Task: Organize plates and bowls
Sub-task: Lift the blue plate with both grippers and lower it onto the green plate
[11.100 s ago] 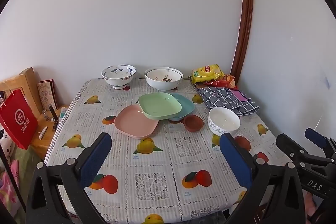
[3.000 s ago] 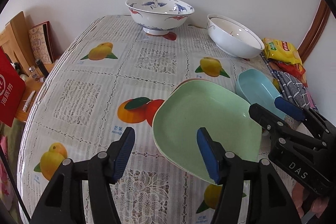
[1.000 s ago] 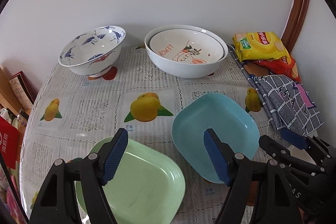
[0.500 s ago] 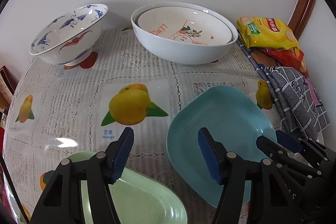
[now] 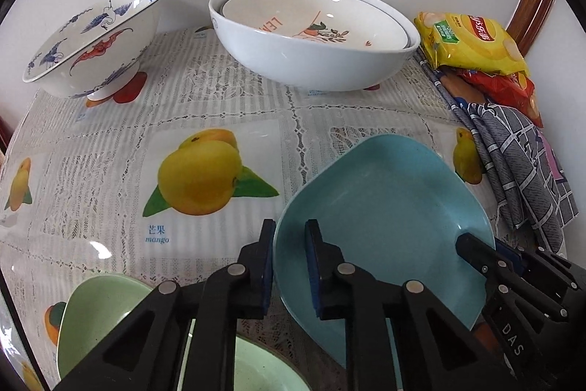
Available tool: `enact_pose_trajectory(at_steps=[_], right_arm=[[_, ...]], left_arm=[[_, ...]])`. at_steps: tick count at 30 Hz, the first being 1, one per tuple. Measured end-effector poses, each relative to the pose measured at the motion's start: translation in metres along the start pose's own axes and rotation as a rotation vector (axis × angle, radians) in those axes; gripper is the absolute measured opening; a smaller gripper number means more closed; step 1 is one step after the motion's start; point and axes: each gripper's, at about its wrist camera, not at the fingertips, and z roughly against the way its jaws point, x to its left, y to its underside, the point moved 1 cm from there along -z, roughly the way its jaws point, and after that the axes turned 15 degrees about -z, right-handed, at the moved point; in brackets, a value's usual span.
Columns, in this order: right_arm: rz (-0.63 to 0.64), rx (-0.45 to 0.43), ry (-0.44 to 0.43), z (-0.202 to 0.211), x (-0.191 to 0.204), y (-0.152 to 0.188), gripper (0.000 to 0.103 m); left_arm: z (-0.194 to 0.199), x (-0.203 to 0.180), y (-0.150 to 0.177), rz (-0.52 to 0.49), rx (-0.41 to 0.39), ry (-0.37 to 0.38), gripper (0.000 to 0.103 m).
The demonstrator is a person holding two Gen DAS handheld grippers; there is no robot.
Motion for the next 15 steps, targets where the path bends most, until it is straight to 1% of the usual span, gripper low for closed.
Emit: enact_pose_trajectory(at_steps=[3, 7, 15], right_arm=[[-0.012, -0.025, -0.011, 0.006, -0.003, 0.000, 0.010], [-0.036, -0.035, -0.041, 0.017, -0.007, -0.001, 0.009], [-0.038, -0.116, -0.076, 0.067, -0.006, -0.002, 0.009]], left_arm=[[0.004, -0.001, 0.001, 0.005, -0.010, 0.002, 0.014], [0.019, -0.001, 0.001, 0.008, -0.040, -0.009, 0.013], [0.066, -0.006, -0.001, -0.002, -0.109, -0.020, 0.013]])
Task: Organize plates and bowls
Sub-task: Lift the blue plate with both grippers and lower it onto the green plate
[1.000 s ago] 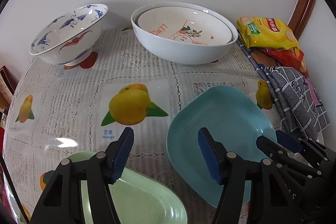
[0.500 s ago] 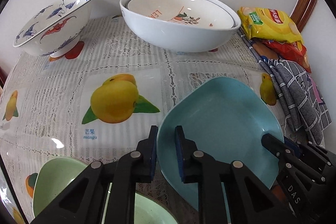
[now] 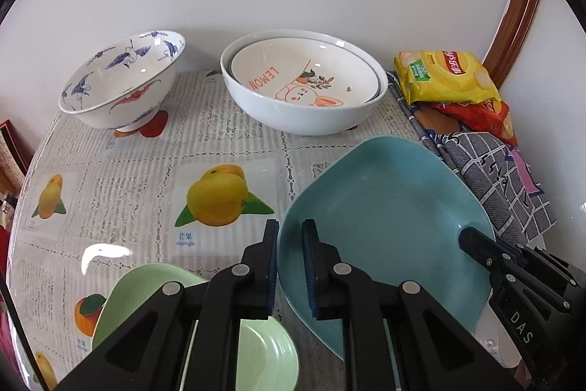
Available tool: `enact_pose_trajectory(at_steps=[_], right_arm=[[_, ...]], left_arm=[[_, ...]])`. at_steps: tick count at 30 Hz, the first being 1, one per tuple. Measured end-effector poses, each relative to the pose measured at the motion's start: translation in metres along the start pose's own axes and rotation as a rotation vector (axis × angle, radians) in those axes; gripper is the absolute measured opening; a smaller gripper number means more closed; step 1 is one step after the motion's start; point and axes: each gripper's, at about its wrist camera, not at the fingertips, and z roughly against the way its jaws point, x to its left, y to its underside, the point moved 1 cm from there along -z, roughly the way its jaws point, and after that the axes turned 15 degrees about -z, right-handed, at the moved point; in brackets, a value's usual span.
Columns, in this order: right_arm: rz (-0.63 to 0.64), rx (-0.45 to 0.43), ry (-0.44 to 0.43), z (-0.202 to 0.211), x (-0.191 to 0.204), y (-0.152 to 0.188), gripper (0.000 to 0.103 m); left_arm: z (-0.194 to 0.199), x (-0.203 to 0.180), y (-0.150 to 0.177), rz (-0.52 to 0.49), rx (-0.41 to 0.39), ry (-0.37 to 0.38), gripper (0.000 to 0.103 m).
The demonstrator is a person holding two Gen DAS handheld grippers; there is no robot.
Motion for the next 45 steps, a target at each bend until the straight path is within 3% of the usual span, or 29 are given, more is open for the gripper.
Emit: enact_pose_trajectory(at_steps=[11, 20, 45], right_arm=[[-0.004, -0.082, -0.045, 0.083, 0.001, 0.020, 0.008], [-0.005, -0.120, -0.067, 0.132, -0.003, 0.049, 0.008], [-0.008, -0.149, -0.104, 0.174, 0.000, 0.084, 0.008]], left_arm=[[0.086, -0.012, 0.017, -0.008, -0.083, -0.035, 0.013], [0.129, -0.020, 0.042, 0.002, -0.123, -0.031, 0.013], [0.181, -0.021, 0.076, 0.013, -0.176, -0.053, 0.013]])
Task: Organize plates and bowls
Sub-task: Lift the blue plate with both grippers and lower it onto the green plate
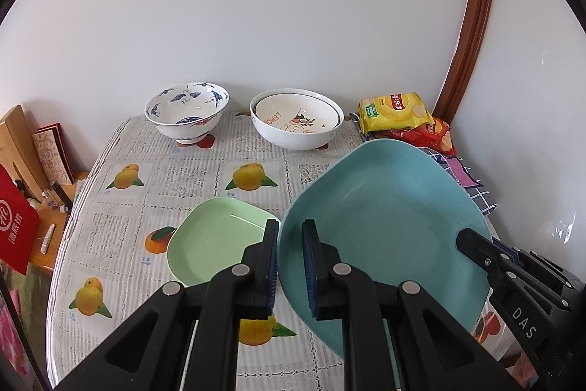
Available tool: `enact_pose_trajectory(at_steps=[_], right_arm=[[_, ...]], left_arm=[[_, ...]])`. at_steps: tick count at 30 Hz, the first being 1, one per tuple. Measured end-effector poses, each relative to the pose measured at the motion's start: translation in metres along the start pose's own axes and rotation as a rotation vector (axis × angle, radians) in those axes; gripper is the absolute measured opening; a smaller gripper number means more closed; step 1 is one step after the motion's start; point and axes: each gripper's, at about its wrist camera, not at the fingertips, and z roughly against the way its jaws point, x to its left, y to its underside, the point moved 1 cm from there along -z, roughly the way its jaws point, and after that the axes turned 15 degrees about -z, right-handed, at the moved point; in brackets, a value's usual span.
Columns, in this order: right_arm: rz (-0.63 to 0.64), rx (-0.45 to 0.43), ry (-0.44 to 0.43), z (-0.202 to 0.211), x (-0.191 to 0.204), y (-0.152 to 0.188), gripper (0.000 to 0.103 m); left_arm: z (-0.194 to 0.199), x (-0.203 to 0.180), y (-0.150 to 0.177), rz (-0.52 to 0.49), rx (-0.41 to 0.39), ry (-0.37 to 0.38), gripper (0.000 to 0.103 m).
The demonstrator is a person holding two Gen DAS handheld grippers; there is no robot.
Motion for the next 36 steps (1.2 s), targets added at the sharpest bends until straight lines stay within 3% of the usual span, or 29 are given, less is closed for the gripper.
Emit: enact_pose_trajectory(at_steps=[20, 36], right_arm=[[0.026, 0.027, -0.037, -0.014, 0.038, 0.013, 0.008], [0.063, 0.079, -0.033, -0.050, 0.075, 0.027, 0.008]], left_arm=[[0.007, 0.038, 0.013, 0.029, 0.015, -0.044, 0.013], [-0.017, 0.080, 0.036, 0.079, 0.069, -0.059, 0.013]])
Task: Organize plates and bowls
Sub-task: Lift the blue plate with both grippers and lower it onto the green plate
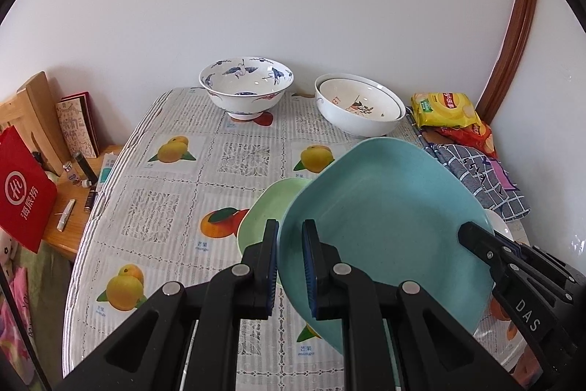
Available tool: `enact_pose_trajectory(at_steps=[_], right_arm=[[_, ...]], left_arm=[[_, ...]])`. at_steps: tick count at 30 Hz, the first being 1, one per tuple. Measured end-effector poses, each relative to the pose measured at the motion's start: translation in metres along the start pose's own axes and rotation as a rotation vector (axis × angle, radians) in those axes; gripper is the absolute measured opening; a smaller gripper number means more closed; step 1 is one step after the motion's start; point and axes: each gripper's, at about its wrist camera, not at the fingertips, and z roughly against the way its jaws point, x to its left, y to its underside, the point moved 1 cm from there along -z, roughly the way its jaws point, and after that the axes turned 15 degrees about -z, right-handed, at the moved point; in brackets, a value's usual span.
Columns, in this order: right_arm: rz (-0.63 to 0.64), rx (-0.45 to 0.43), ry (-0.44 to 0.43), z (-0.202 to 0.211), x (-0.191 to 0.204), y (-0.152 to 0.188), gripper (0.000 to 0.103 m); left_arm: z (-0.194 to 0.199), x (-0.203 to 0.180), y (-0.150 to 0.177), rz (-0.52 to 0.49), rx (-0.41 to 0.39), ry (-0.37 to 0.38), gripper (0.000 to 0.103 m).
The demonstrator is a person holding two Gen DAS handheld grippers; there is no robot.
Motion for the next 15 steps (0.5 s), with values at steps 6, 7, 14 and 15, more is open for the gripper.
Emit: enact_pose_trajectory(at_steps=[6, 7, 14, 15], right_arm=[[0.007, 0.022, 0.007, -0.019, 0.014, 0.001, 0.008], [0.010, 0.027, 0.008, -0.023, 0.017, 0.001, 0.008], [0.027, 0.058, 0.020, -0.045, 0.031, 0.004, 0.008], [0.030, 0.062, 0.022, -0.048, 0.033, 0.005, 0.008]], left_arm=[[-0.013, 0.019, 0.003, 0.022, 0.013, 0.014, 0.013], [-0.015, 0.022, 0.004, 0.025, 0.015, 0.015, 0.013], [-0.034, 0.041, 0.007, 0.051, 0.039, 0.025, 0.013], [-0.037, 0.044, 0.007, 0.053, 0.042, 0.025, 0.013]])
